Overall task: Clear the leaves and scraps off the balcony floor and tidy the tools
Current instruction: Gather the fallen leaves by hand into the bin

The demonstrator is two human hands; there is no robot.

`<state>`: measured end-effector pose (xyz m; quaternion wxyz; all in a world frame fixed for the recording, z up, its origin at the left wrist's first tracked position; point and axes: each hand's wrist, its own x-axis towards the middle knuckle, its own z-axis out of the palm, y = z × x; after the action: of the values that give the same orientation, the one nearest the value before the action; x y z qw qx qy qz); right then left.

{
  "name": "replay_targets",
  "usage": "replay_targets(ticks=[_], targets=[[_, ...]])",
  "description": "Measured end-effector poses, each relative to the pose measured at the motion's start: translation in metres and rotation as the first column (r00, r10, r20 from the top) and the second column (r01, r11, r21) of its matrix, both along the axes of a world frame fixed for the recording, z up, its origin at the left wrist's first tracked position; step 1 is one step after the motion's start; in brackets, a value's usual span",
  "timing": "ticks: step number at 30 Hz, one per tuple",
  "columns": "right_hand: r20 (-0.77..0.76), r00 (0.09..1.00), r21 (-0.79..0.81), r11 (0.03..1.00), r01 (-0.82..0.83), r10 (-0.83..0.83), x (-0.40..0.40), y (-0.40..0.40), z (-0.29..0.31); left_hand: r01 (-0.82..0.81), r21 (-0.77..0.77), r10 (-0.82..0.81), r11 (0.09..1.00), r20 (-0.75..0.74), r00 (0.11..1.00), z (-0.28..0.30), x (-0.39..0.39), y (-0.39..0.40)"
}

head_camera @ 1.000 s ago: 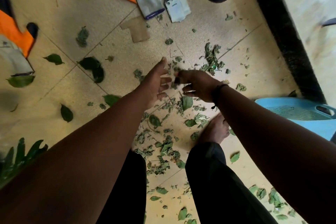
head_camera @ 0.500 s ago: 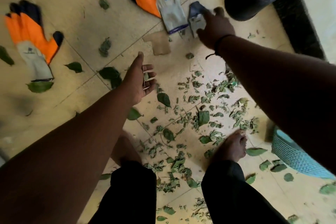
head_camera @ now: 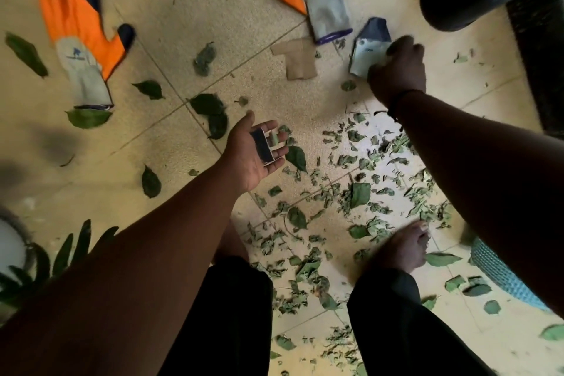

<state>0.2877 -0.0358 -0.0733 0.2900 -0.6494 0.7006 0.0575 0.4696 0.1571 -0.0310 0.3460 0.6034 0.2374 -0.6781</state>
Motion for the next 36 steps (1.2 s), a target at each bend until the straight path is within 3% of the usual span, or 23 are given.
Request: replay_targets(ticks=[3, 6, 8, 10, 15, 18, 20, 22, 24, 27, 29, 31, 33, 34, 35, 36], targets=[[0.061, 0.996, -0.034, 0.997, -0.068, 0.070, 0.016, -0.016, 0.000, 0.075, -0.001, -0.075, 0.997, -0.001, 0.997, -0.002, 0.001, 0.000], [-0.055, 0.984, 0.057, 0.984, -0.168, 0.171, 0.026, -0.033, -0.001, 0.366, 0.038, -0.367, 0.930, 0.141, 0.919, -0.003, 0.001, -0.001], [-0.078, 0.989, 0.106, 0.987, -0.118, 0.126, 0.029, -0.040, -0.001, 0.497, 0.048, -0.494, 0.866, 0.221, 0.841, -0.006, 0.000, -0.001], [-0.054, 0.999, 0.172, 0.985, 0.005, 0.004, 0.028, -0.043, -0.005, 0.528, 0.046, -0.521, 0.848, 0.253, 0.815, -0.006, 0.000, -0.002], [0.115, 0.958, 0.145, 0.958, 0.246, -0.263, 0.011, -0.034, -0.007, 0.444, 0.052, -0.439, 0.895, 0.293, 0.850, -0.001, 0.007, -0.013], [0.338, 0.834, 0.292, 0.891, 0.348, -0.436, 0.017, -0.006, 0.019, 0.264, 0.018, -0.262, 0.964, 0.202, 0.944, 0.003, 0.014, -0.014], [0.483, 0.713, 0.491, 0.831, 0.261, -0.509, 0.025, 0.018, 0.042, 0.126, -0.053, -0.119, 0.991, 0.118, 0.986, 0.005, 0.018, -0.012], [0.511, 0.652, 0.701, 0.710, 0.060, -0.560, 0.039, 0.045, 0.058, 0.081, -0.129, -0.077, 0.988, 0.032, 0.997, 0.006, 0.021, -0.009], [0.487, 0.716, 0.759, 0.648, -0.063, -0.501, 0.057, 0.074, 0.064, 0.031, -0.204, -0.055, 0.979, -0.114, 0.992, 0.007, 0.022, -0.006], [0.492, 0.850, 0.586, 0.794, -0.162, -0.189, 0.085, 0.098, 0.058, -0.009, -0.242, -0.055, 0.970, -0.255, 0.965, 0.010, 0.024, -0.001], [0.450, 0.893, 0.486, 0.844, -0.227, -0.018, 0.094, 0.090, 0.053, 0.005, -0.198, -0.048, 0.980, -0.215, 0.975, 0.009, 0.025, 0.000], [0.438, 0.896, 0.541, 0.777, -0.321, 0.065, 0.100, 0.074, 0.047, -0.026, -0.164, -0.002, 0.986, -0.165, 0.986, 0.005, 0.028, -0.002], [0.456, 0.883, 0.647, 0.722, -0.244, -0.110, 0.107, 0.060, 0.044, -0.062, -0.138, 0.045, 0.989, -0.118, 0.992, 0.003, 0.033, -0.005], [0.466, 0.866, 0.645, 0.741, -0.189, -0.184, 0.109, 0.053, 0.042, -0.067, -0.121, 0.057, 0.990, -0.090, 0.994, 0.002, 0.036, -0.007], [0.455, 0.880, 0.560, 0.812, -0.166, -0.134, 0.111, 0.044, 0.036, -0.059, -0.103, 0.052, 0.993, -0.062, 0.997, 0.001, 0.039, -0.006], [0.389, 0.920, 0.406, 0.888, -0.214, 0.044, 0.112, 0.035, 0.028, -0.039, -0.087, 0.036, 0.995, -0.035, 0.999, 0.000, 0.041, -0.005]])
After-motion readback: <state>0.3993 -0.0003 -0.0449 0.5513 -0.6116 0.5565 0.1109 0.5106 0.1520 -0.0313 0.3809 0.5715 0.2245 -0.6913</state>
